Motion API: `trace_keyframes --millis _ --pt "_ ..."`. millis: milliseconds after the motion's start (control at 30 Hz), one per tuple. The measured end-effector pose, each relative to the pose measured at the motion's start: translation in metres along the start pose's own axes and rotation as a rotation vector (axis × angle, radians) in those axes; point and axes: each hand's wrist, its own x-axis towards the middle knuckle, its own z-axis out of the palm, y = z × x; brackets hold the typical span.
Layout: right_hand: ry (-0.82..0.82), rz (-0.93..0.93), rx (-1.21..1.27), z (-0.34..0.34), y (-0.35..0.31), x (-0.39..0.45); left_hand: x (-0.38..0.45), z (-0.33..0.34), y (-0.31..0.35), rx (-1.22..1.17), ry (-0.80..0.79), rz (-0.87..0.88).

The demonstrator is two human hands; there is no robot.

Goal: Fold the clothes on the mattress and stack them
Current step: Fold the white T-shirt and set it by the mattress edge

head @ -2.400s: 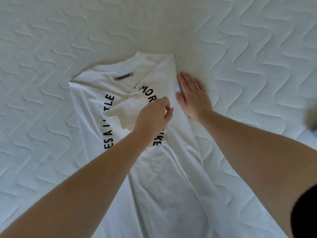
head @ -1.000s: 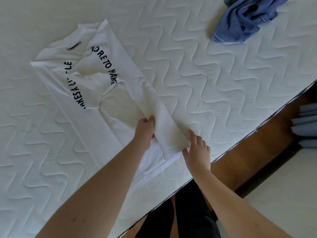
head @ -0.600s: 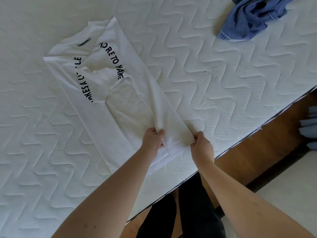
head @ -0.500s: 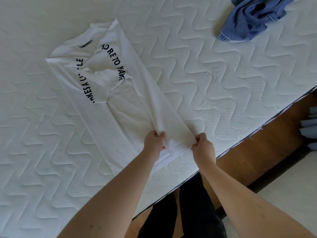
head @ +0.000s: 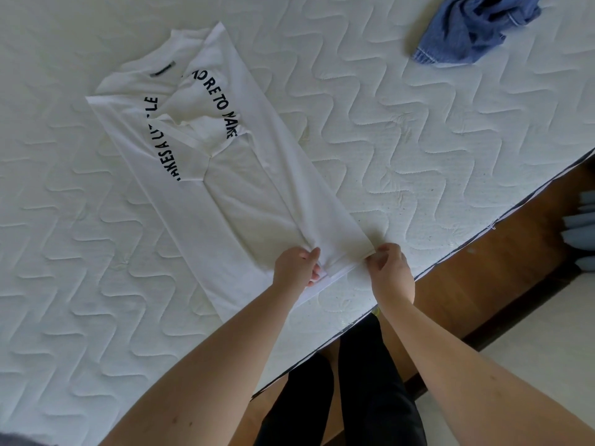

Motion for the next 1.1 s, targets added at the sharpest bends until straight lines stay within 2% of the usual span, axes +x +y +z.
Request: trace_keyframes --millis 167,367,500,600,667,767,867,967,1100 --pt "-0.029 -0.112 -0.028 0.002 -0.010 0.005 0.003 0.011 0.002 -0.028 -0.102 -0.070" --pt "0.023 -0.028 -0.089 -0.002 -0.016 0.017 0.001 0.022 -0.002 0.036 -0.133 -0.072" --pt "0.017 0.038 -0.093 -0.005 -0.017 0.014 0.004 0.013 0.000 0.152 -0.252 -0.055" --pt "0.087 0.117 0.012 -0.005 -0.019 0.007 0.009 -0.003 0.004 0.308 -0.354 -0.038" --pt "0.119 0.140 0.092 -0.004 -0.021 -0.002 0.011 -0.013 0.003 0.437 -0.367 -0.024" --pt "0.025 -0.028 0.104 0.004 -0.028 -0.014 0.018 -0.027 0.008 0.447 -0.252 -0.015" --pt "-0.028 -0.274 -0.012 0.015 -0.042 -0.016 0.032 -0.045 0.020 0.122 -0.087 -0.010" --pt "-0.067 -0.458 -0.196 0.029 -0.058 -0.011 0.049 -0.062 0.038 -0.120 0.047 0.039" --pt "-0.132 -0.552 -0.603 0.046 -0.065 -0.009 0.076 -0.076 0.064 -0.258 0.177 0.097"
